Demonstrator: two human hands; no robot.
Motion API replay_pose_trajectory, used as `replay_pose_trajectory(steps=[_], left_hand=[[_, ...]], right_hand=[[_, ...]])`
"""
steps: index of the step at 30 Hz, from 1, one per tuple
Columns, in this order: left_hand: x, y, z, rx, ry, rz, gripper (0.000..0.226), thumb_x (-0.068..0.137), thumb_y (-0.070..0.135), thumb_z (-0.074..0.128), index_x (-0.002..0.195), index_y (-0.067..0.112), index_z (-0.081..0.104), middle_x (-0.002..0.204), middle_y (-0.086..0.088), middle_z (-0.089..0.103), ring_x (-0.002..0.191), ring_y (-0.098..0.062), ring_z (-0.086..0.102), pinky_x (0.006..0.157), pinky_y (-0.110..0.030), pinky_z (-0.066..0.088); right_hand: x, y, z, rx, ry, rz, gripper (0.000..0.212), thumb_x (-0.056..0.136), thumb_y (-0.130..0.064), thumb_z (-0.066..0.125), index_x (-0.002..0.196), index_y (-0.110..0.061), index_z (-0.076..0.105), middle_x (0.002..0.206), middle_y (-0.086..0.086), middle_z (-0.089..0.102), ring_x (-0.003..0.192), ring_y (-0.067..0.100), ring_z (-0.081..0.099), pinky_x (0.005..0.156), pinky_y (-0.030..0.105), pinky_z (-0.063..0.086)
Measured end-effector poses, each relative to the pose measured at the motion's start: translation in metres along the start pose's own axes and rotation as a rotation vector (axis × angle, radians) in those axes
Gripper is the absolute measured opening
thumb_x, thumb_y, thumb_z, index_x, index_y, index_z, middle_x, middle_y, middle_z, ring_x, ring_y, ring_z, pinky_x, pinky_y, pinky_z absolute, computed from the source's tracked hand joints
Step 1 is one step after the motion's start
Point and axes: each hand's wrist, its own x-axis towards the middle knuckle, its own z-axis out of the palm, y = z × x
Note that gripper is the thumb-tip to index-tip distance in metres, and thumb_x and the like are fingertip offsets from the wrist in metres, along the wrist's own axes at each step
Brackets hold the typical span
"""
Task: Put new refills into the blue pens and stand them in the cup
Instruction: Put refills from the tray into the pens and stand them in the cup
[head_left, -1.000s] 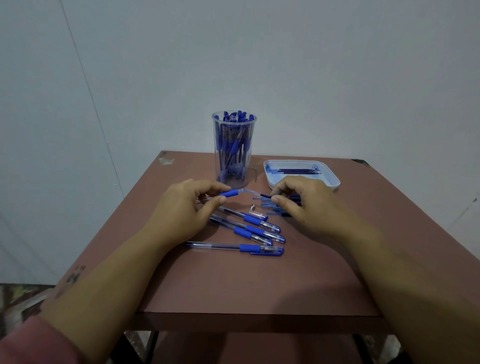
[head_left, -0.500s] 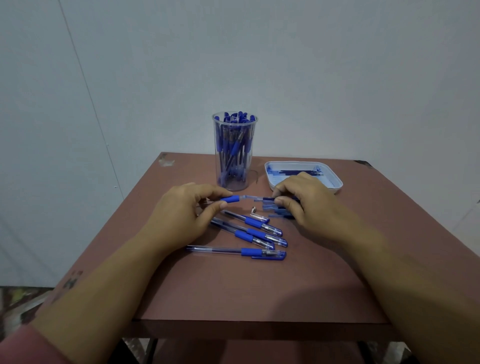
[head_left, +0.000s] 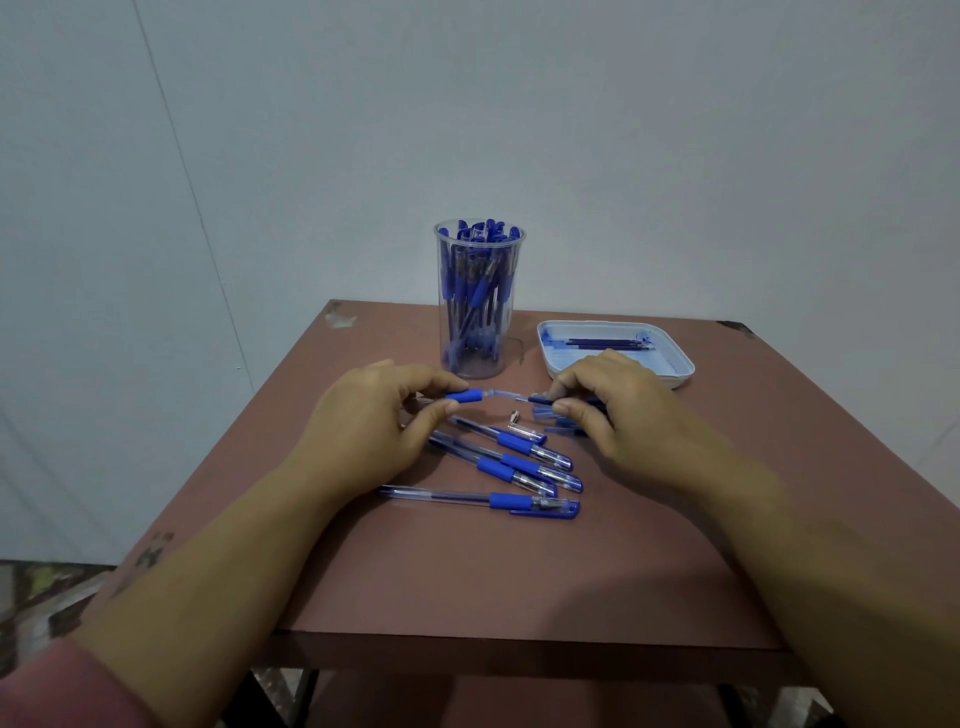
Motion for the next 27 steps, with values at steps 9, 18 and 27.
replay_pose_trajectory(steps=[9,18,27], left_hand=[[0.0,0.0,-0.001,-0.04,-0.019,0.003,0.023,0.087,0.034,0.07,0.108,0.043,0.07,0.077,0.024,0.06,0.075,-0.003,0.058,0.067,-0.024,0.048],[0.002,0.007,0.0,-0.039,-0.036,0.081,0.023,0.086,0.039,0.066,0.108,0.04,0.071,0.078,0.015,0.062,0.072,-0.007,0.059,0.067,-0.03,0.051],[0.002,0.007,-0.001,-0.036,-0.027,0.097,0.025,0.085,0.037,0.066,0.11,0.037,0.071,0.079,0.016,0.063,0.072,-0.007,0.058,0.066,-0.033,0.052]], right_hand=[[0.0,0.0,0.0,-0.019,0.029,-0.029,0.009,0.092,-0.016,0.061,0.091,-0.025,0.064,0.088,-0.014,0.061,0.087,0.005,0.05,0.077,0.019,0.039],[0.007,-0.01,0.009,-0.048,0.098,-0.138,0.018,0.09,-0.037,0.064,0.107,-0.033,0.063,0.093,-0.021,0.06,0.089,0.001,0.047,0.085,0.029,0.038],[0.006,-0.015,0.009,0.029,0.064,-0.14,0.027,0.091,-0.033,0.065,0.117,-0.033,0.065,0.097,-0.019,0.062,0.092,0.0,0.049,0.085,0.016,0.038]])
